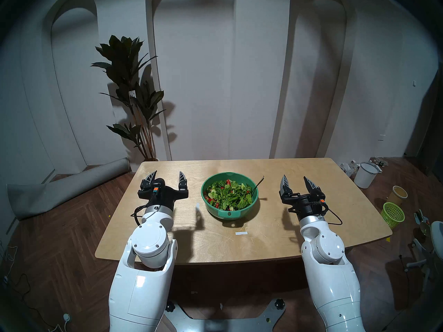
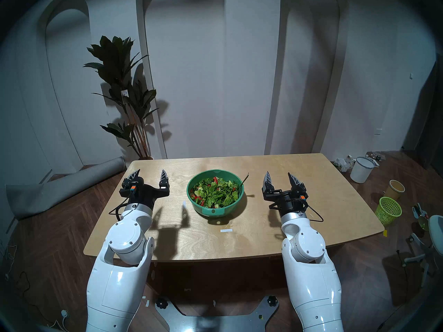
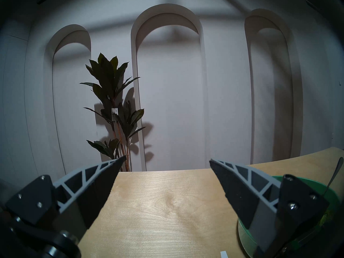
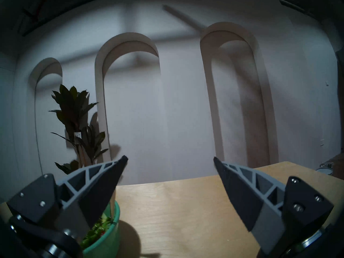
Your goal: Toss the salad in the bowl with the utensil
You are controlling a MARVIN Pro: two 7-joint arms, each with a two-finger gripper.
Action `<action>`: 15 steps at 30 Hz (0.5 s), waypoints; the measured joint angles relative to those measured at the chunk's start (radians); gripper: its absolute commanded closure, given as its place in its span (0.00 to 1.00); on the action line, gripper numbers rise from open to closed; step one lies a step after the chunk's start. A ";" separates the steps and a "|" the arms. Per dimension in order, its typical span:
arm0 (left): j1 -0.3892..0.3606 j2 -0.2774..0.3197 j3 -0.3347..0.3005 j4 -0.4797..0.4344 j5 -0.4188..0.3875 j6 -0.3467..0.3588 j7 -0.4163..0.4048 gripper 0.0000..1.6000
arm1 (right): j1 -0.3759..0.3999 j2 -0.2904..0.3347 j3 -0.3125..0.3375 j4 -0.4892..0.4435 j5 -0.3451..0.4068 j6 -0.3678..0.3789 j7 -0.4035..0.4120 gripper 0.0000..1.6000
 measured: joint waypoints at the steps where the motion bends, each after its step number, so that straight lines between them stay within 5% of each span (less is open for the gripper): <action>1: 0.001 0.000 0.001 -0.001 0.001 0.000 0.001 0.00 | 0.004 0.002 -0.005 0.003 0.001 -0.004 0.008 0.00; 15: 0.007 -0.002 0.026 -0.011 0.009 -0.001 0.020 0.00 | 0.051 0.022 -0.035 0.055 -0.063 -0.014 0.001 0.00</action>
